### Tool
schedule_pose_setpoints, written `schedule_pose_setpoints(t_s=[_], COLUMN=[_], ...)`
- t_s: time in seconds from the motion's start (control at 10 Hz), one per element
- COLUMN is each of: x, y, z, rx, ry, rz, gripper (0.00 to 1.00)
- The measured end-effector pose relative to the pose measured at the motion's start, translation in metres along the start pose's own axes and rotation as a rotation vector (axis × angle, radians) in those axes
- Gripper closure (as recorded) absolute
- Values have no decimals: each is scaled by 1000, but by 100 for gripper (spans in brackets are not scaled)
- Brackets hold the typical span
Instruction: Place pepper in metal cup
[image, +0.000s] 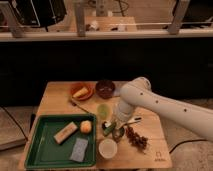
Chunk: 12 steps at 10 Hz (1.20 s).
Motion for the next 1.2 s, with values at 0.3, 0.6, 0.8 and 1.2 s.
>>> schedule_pose_setpoints(t_s=[0.3, 0.6, 0.8, 1.2], x=[-13, -25, -34, -43], y=[11, 11, 7, -1], z=[-14, -13, -10, -4], rx=[13, 5, -18, -49], ry=[-101, -223, -291, -424], rz=[-19, -75, -131, -216], gripper=[98, 98, 98, 98])
